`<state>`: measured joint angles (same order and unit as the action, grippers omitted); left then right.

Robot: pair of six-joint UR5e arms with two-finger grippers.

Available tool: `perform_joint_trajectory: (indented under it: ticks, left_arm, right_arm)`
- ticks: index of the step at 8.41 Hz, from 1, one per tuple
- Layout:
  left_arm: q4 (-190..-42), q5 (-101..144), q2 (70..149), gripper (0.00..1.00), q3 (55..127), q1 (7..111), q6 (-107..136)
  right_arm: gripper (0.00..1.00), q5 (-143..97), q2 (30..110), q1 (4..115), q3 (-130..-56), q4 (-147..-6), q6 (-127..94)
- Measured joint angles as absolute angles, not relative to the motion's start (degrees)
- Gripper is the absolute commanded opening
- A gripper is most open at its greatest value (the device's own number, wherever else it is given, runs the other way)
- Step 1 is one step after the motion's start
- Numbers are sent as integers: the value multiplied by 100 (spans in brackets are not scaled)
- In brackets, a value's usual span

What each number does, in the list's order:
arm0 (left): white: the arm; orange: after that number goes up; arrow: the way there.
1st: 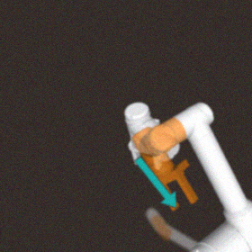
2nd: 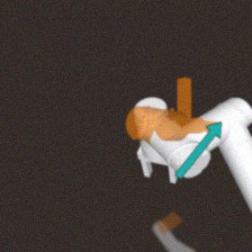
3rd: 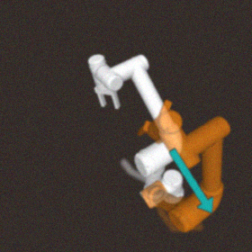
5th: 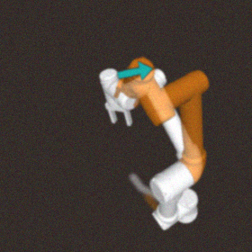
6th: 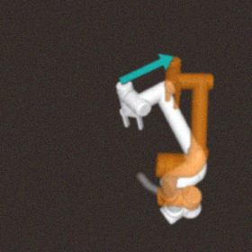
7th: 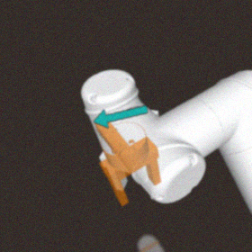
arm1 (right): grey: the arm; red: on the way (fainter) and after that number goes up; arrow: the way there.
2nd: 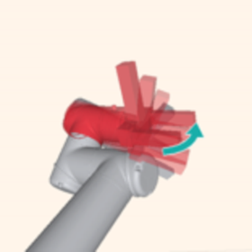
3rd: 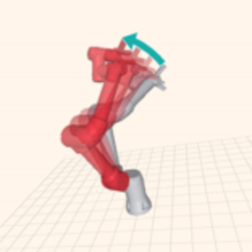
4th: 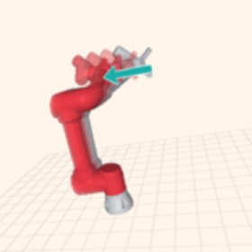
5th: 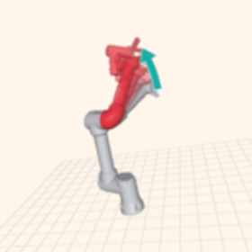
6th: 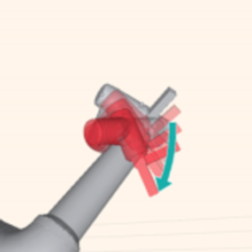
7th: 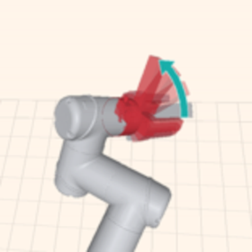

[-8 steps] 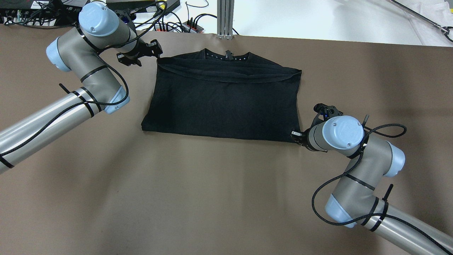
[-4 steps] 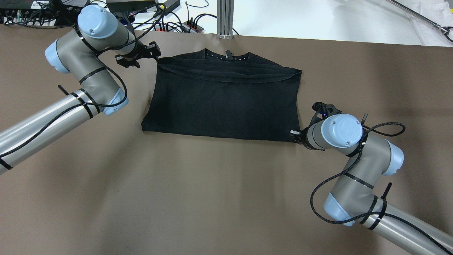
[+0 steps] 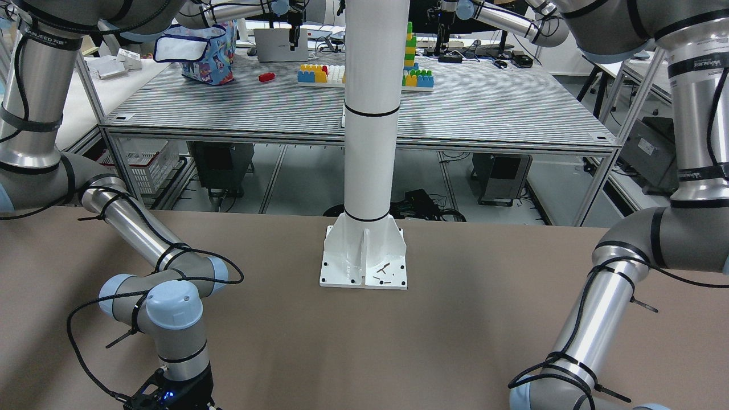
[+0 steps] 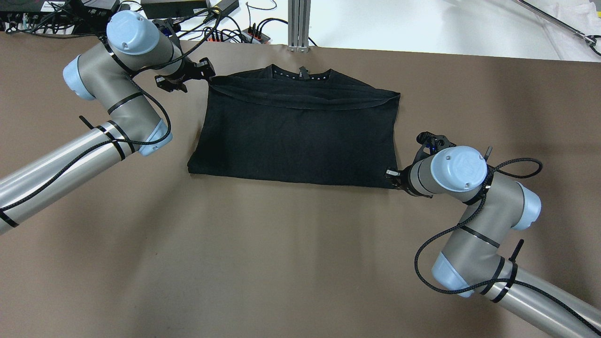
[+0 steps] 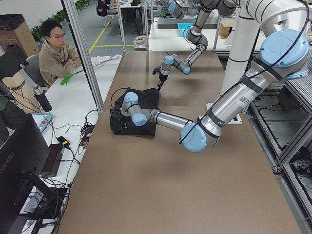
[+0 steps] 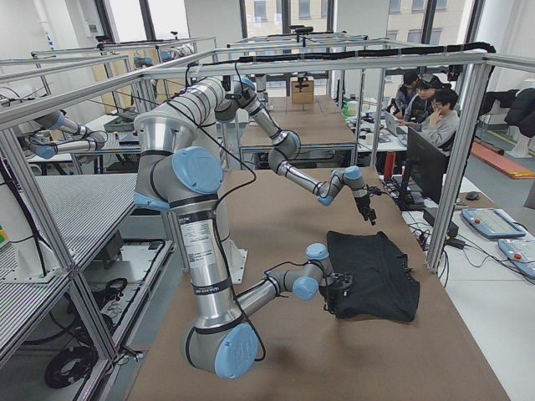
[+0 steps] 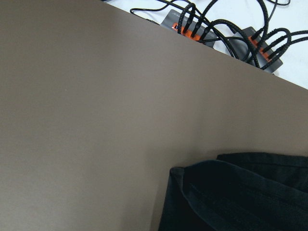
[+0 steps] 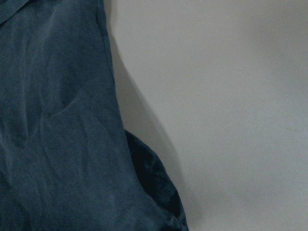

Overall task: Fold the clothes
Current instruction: 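Move the right gripper to the folded shirt's corner nearest the robot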

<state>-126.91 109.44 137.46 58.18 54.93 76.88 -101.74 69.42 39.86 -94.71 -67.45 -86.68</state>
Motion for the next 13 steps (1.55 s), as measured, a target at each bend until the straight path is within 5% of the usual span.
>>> perform_joint_trajectory:
  ticks: [1,3,4,8,11,13]
  left_arm:
    - [-12695,10918,13746,78,5819,5483,7715]
    - [-12699,10844,13743,78,5825,5427,7790]
    - [-12700,10790,13744,78,5830,5380,7827]
    - [-12697,10694,13746,78,5830,5337,7889]
    - [-12693,10587,13740,78,5895,5323,7968]
    - [-12688,10572,13742,78,5918,5292,7986]
  right_arm:
    - [31,-10188,6946,3996,-9477,-6734,-8666]
    - [56,-10161,6947,3996,-9472,-6722,-8695]
    - [60,-10145,6947,3998,-9464,-6711,-8704]
    - [54,-10109,6959,3995,-9141,-6043,-9120]
    - [0,-10124,6948,3992,-8891,-5645,-9249]
    - [0,-10161,6947,3996,-8911,-5613,-9291]
